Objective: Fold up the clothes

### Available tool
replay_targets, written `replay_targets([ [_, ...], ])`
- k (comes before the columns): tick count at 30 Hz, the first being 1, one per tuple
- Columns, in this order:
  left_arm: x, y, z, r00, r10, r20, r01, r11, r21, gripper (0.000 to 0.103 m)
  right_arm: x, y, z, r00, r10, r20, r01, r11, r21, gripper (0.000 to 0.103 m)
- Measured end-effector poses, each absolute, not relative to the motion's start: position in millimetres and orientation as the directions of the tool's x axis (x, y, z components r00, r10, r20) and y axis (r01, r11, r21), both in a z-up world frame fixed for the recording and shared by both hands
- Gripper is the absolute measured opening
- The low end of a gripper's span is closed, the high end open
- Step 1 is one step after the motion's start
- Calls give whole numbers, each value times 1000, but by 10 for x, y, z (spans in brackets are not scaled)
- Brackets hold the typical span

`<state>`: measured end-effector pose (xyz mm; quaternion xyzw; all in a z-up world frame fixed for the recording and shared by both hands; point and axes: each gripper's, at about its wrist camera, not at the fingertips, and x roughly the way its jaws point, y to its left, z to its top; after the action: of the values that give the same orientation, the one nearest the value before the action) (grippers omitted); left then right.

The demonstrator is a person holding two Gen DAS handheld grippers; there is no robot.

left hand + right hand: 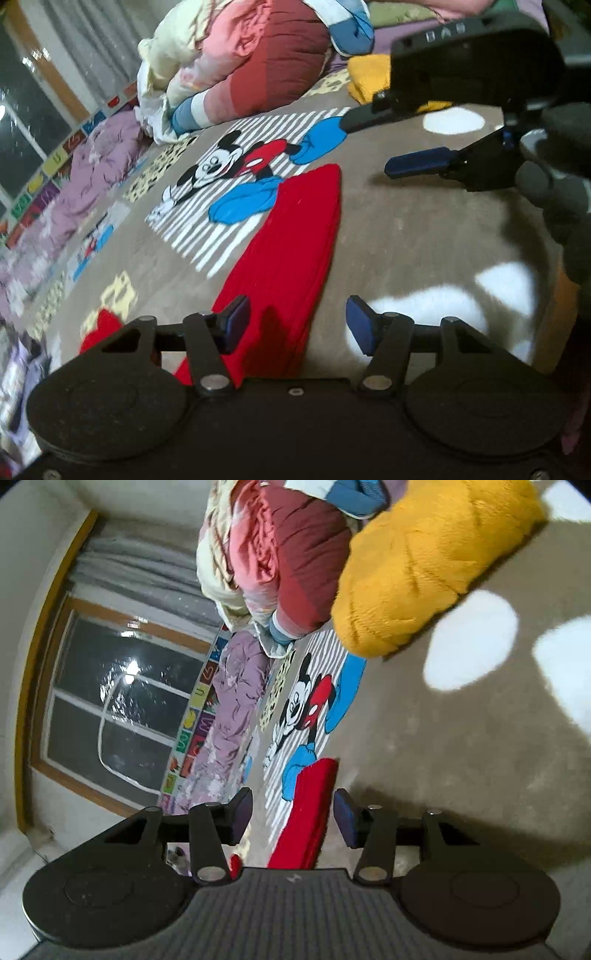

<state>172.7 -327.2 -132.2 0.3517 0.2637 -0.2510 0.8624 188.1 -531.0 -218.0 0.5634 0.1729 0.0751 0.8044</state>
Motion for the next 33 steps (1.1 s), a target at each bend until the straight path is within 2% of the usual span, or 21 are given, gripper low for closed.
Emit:
replay_targets([
  [7, 1859, -3641, -1444, 770, -186, -610, 595, 554, 582, 59, 1889, -5415, -2287, 936, 323, -139, 62, 237, 969, 52],
  [17, 2032, -4033, -1560, 826, -126, -549, 534, 486, 692, 58, 1838, -5568, -2401, 958, 265, -111, 75, 140, 987, 52],
  [22, 2097, -4178, -1593, 839, -99, -535, 513, 473, 716, 52, 1820, -5589, -2433, 962, 250, -108, 79, 123, 989, 52],
  [25, 2148, -4235, -1605, 839, -90, -536, 510, 469, 721, 45, 1777, -5617, -2456, 968, 232, -100, 77, 106, 991, 52],
  [26, 2168, -4252, -1612, 839, -86, -537, 510, 467, 723, 39, 1760, -5636, -2462, 969, 226, -98, 77, 100, 992, 52],
  [27, 2192, -4264, -1611, 832, -86, -548, 519, 468, 715, 26, 1747, -5646, -2472, 970, 222, -95, 77, 92, 993, 52],
  [29, 2243, -4271, -1588, 815, -79, -574, 534, 487, 691, 10, 1716, -5670, -2494, 975, 206, -87, 73, 75, 995, 52],
  [33, 2322, -4145, -1373, 777, -119, -618, 553, 598, 580, 8, 1640, -5705, -2502, 982, 177, -72, 61, 70, 996, 53],
])
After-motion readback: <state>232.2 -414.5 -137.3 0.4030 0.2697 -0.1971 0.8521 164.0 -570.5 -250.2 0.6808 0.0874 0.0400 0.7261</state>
